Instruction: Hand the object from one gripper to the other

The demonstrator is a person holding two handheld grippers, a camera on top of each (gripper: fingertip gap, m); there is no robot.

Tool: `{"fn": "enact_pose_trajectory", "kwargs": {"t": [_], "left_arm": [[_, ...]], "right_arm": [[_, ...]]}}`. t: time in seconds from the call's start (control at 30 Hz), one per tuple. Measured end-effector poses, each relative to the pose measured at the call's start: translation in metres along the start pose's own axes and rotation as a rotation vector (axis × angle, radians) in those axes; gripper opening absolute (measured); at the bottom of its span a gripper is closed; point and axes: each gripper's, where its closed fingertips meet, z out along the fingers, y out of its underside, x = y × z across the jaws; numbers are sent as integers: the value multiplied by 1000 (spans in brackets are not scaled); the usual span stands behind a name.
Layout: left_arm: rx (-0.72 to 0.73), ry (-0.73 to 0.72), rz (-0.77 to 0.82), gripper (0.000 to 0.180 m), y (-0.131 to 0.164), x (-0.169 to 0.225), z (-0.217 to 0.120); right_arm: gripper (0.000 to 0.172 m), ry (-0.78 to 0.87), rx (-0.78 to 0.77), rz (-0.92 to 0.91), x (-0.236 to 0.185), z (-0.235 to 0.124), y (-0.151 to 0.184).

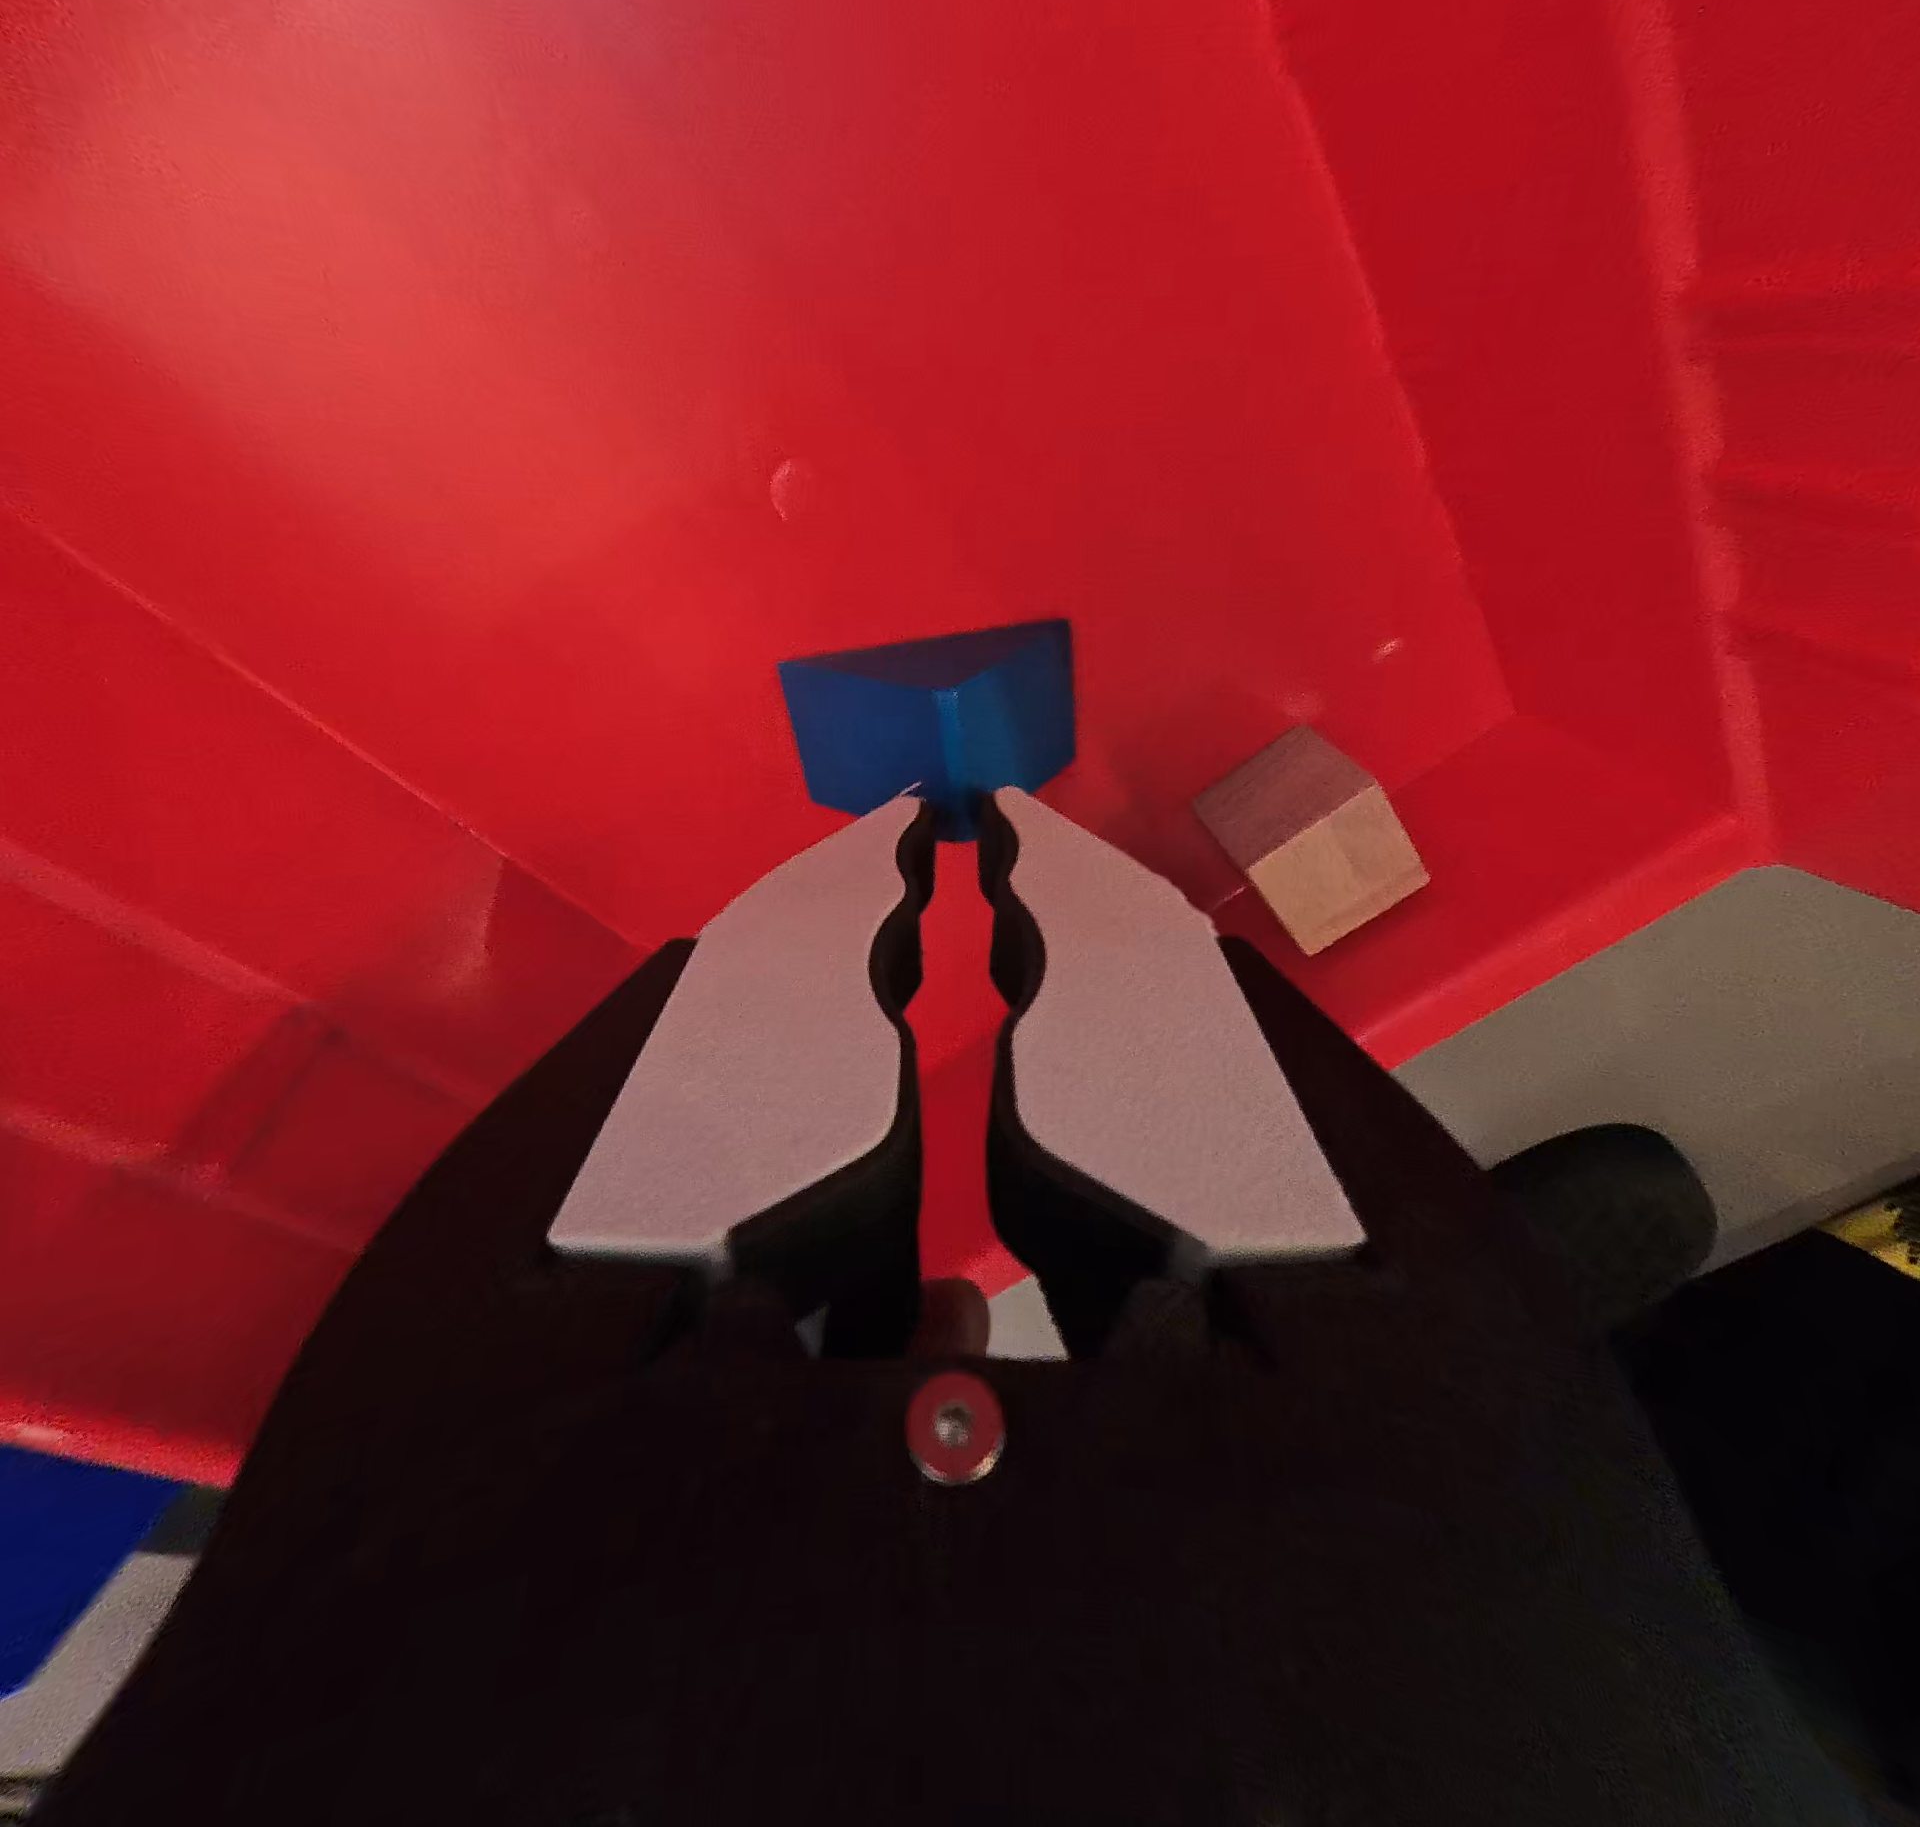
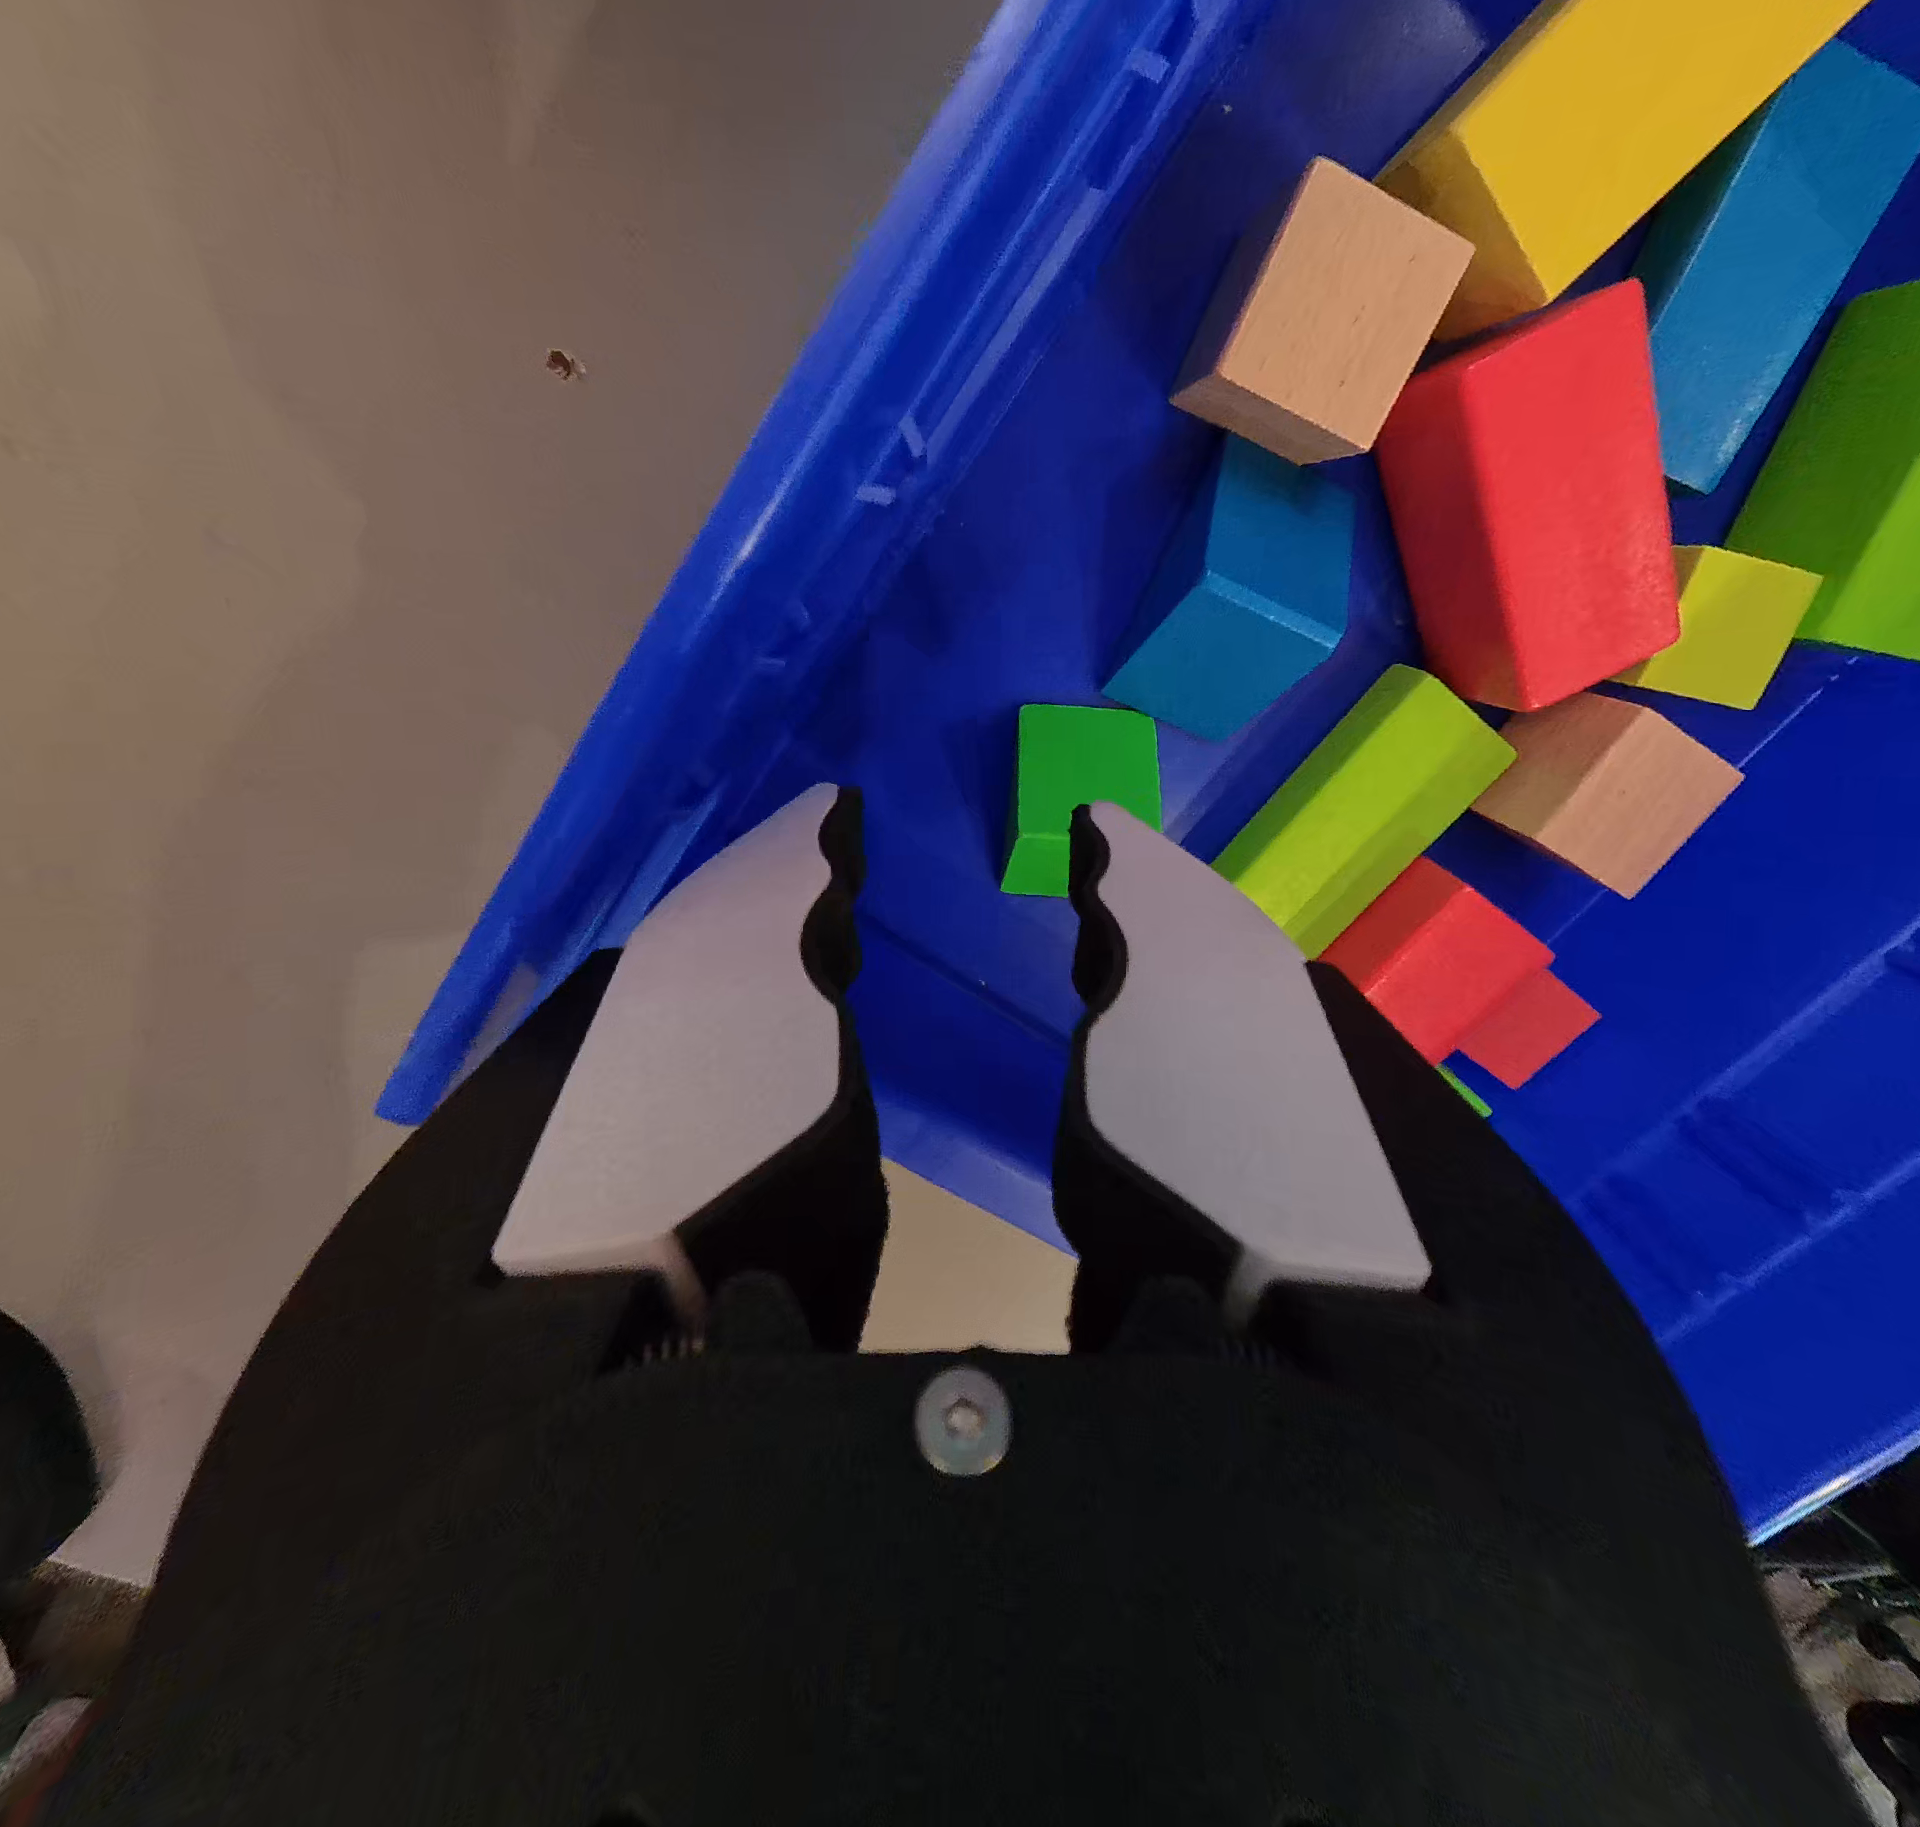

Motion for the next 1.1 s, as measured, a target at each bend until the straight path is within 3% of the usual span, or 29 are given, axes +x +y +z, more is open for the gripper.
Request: {"fn": "enact_pose_trajectory", "kwargs": {"t": [0.07,0.13,0.2,0.27,0.33,0.47,0.57,0.73,0.93,1.03,1.1], "left_arm": [[67,12,91,17,-10,4,-7],[101,-115,213,28,-13,-7,-18],[100,-233,450,45,-12,-11,-25],[105,-347,698,51,-14,-13,-30],[125,-373,833,53,-18,-8,-28],[14,-390,1015,62,-14,-8,-8],[-22,-357,1055,63,-10,-13,4],[-28,-325,1084,39,-7,-15,15],[31,-285,1005,37,-10,-10,7],[116,-253,912,36,-15,1,-20],[180,-245,868,36,-19,16,-47]], "right_arm": [[37,0,8,-5,-1,-2,1],[37,-7,22,-8,-2,-5,1],[37,-13,33,-10,-3,-7,1],[37,-12,42,-6,-1,-9,1],[36,-5,52,0,1,-12,-1],[36,-14,67,16,-1,-14,-1],[35,-1,45,17,-3,-15,2],[35,59,43,19,-4,-25,2],[36,197,183,-22,-19,-75,-21],[36,203,309,-135,-67,-109,-51],[35,152,416,-301,-123,-125,-82]]}}
